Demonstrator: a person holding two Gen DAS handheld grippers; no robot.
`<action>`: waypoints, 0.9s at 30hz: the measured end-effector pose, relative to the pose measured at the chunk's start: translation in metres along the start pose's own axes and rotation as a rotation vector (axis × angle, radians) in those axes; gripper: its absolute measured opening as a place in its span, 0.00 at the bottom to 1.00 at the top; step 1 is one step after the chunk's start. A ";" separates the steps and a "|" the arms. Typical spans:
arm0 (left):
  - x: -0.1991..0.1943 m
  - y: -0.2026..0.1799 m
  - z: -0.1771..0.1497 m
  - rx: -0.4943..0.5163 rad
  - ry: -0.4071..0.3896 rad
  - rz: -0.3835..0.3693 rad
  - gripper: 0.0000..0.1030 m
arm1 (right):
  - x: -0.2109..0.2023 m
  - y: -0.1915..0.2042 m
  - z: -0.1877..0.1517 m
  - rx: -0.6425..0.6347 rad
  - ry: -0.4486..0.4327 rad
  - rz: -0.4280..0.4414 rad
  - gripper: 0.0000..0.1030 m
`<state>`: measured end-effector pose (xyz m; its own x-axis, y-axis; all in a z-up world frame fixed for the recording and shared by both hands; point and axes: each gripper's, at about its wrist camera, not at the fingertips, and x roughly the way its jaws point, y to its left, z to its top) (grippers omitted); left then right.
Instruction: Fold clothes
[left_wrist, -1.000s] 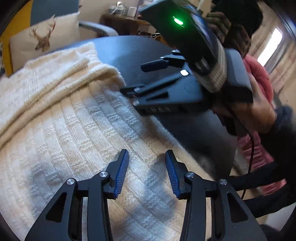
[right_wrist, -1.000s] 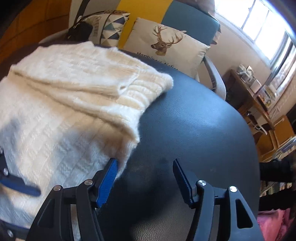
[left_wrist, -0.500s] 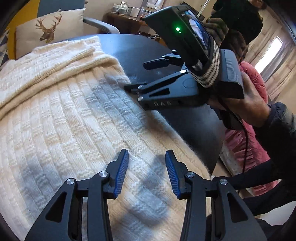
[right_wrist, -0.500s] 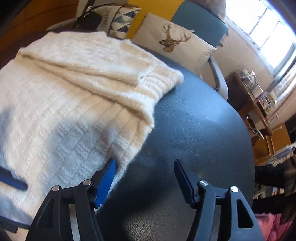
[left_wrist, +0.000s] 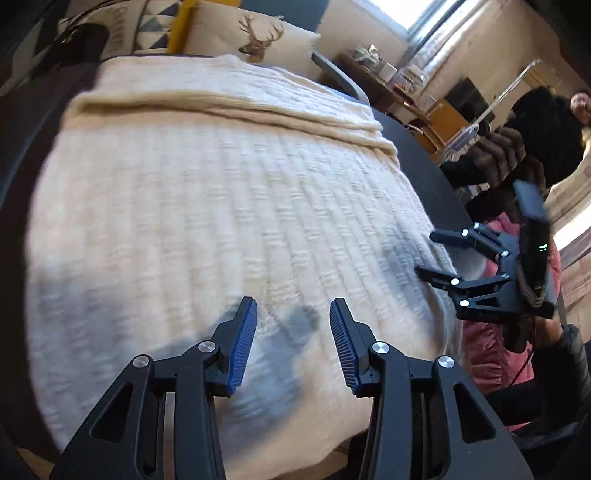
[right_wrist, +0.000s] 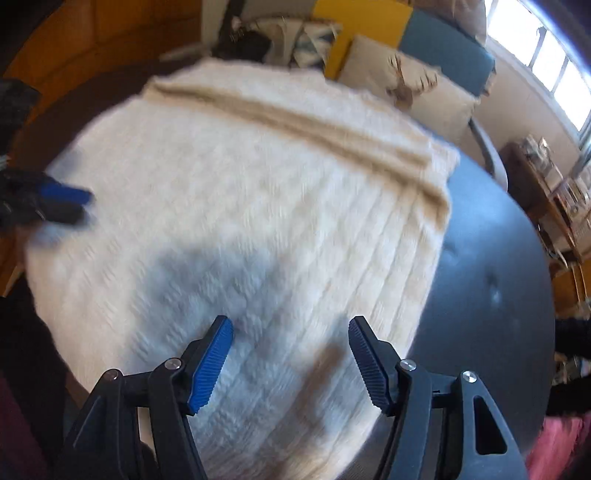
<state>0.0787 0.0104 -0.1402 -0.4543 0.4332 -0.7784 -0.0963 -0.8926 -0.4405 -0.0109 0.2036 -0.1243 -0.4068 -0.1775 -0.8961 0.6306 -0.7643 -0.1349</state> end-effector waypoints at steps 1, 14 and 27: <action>-0.012 0.008 -0.002 -0.032 -0.013 -0.005 0.42 | -0.004 -0.002 0.000 0.052 -0.006 0.011 0.64; -0.107 0.076 -0.033 -0.360 -0.156 -0.170 0.43 | -0.011 0.075 -0.006 0.053 -0.025 0.136 0.64; -0.072 0.050 -0.018 -0.262 -0.134 -0.058 0.43 | -0.020 0.076 0.029 0.097 -0.078 0.219 0.64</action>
<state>0.1221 -0.0630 -0.1142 -0.5691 0.4469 -0.6903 0.0986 -0.7963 -0.5968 0.0255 0.1311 -0.1045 -0.3194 -0.3900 -0.8636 0.6444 -0.7576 0.1038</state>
